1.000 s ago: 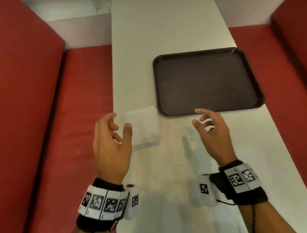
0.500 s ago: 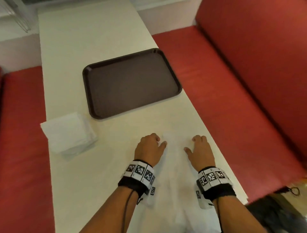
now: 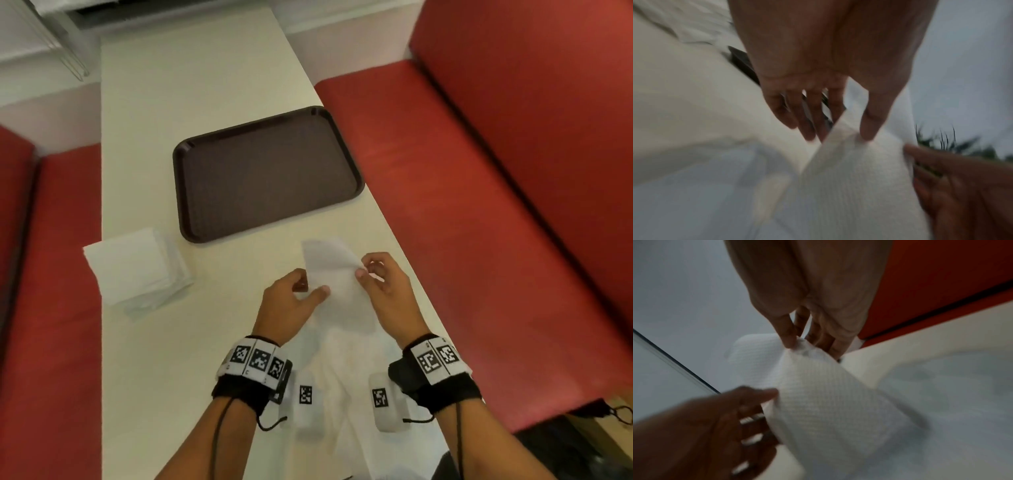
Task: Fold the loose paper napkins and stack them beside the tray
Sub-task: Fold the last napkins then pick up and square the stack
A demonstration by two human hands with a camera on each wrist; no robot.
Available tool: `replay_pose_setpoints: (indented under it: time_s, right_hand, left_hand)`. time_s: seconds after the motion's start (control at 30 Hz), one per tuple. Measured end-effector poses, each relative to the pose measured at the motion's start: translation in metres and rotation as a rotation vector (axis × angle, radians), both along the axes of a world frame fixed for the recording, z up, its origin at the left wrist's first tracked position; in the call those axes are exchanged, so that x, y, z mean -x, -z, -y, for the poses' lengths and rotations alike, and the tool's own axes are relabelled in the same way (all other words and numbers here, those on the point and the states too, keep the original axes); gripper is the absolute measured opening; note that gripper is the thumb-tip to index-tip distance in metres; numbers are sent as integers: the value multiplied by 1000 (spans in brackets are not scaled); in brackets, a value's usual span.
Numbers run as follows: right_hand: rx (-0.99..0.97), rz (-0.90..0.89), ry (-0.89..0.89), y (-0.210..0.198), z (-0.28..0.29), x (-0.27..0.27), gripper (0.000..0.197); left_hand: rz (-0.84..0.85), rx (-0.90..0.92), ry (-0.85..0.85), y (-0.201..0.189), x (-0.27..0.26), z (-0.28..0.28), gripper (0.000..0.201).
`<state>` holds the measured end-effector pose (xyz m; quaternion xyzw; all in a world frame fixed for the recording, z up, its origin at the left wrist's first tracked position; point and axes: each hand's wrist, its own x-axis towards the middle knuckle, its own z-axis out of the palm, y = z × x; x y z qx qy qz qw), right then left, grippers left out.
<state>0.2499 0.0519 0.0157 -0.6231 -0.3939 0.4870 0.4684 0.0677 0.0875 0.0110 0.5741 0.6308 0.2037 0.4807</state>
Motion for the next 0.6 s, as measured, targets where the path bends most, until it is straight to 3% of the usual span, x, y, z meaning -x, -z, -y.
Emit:
replay_pose_setpoints:
  time_s: [0.13,0.23,0.4,0.6]
  right_hand:
    - [33,-91,-104,-34,-11,3,31]
    - [47,-147,-115,-45,-15,12,33]
    - [42,-286,-51,-51,-22,51,30]
    - [81,-422,-104,-46,-32,112,27]
  left_hand:
    - [300,19,-86,-33,20,4,24]
    - [420,8,-154,-55,35,7,17]
    - [441,-91,-175,-70,74,7,12]
    - [430,-162,-139,-71,140,6,23]
